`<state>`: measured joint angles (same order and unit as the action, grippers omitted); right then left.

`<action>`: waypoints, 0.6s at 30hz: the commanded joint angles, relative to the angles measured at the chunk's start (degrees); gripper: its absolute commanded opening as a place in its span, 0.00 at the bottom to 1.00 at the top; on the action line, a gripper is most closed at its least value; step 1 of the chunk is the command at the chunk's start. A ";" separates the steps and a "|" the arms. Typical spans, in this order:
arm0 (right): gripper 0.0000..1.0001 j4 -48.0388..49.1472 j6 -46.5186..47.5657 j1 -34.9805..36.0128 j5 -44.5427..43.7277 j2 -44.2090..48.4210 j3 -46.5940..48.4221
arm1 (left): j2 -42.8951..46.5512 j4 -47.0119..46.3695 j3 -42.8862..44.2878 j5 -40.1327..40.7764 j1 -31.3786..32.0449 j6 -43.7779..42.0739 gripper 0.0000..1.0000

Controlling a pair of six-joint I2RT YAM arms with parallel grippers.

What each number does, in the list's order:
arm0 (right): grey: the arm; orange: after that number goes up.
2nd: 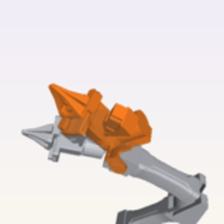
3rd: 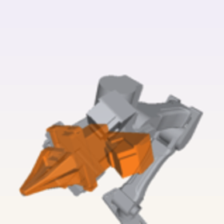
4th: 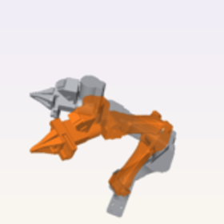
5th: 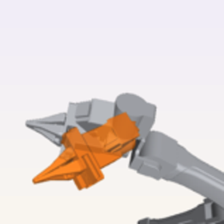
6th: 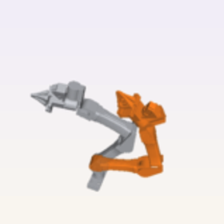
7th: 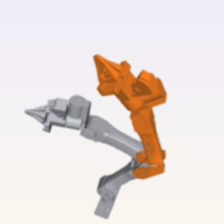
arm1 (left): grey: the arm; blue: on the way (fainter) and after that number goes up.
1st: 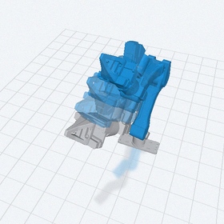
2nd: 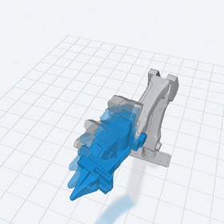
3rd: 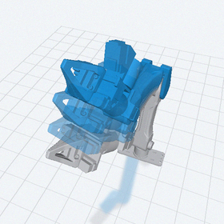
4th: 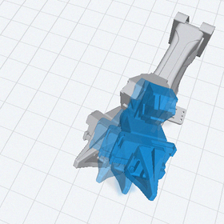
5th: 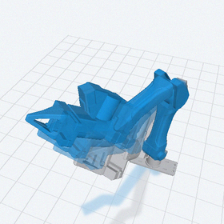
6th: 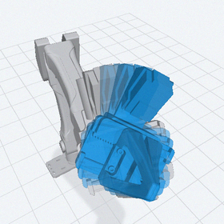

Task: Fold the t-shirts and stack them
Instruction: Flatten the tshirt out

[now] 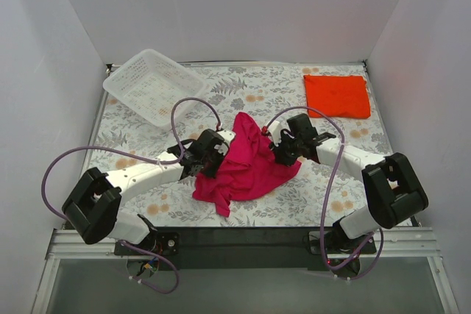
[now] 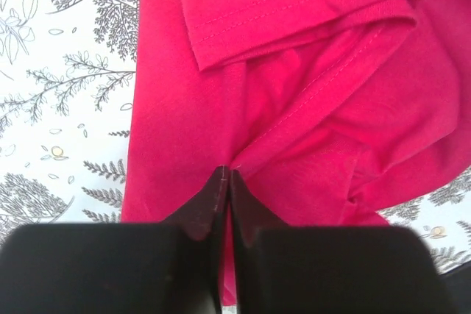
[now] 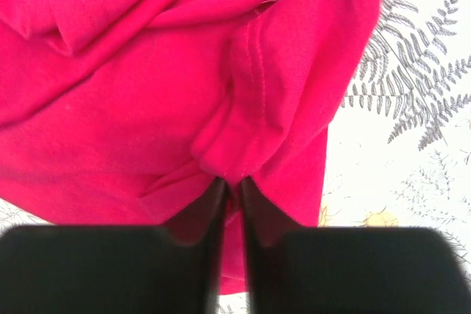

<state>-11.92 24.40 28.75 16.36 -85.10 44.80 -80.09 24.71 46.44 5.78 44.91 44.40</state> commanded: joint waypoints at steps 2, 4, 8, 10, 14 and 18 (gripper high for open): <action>0.10 1.20 0.03 -1.15 -1.60 3.79 2.66 | 4.93 0.25 1.82 1.34 0.36 0.25 0.00; 0.03 0.50 0.55 -2.64 -0.55 6.33 3.10 | 7.05 -0.45 1.38 1.69 0.27 0.51 0.00; 0.01 -1.78 3.28 -11.14 4.55 11.96 3.11 | 12.06 -1.86 0.59 3.97 0.27 1.65 0.00; 0.01 -1.88 3.46 -14.67 6.93 15.30 2.23 | 14.43 -3.08 0.59 5.64 -0.17 2.26 0.00; 0.01 -2.14 4.16 -21.18 4.92 19.09 -0.05 | 15.76 -6.77 1.20 6.35 -2.89 3.93 0.00; 0.01 -2.14 3.11 -25.58 1.93 20.32 -1.55 | 13.22 -9.67 3.48 2.59 -9.37 7.70 0.00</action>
<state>-13.56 27.24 5.63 19.90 -65.56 44.73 -65.84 19.03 46.85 9.78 39.92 48.64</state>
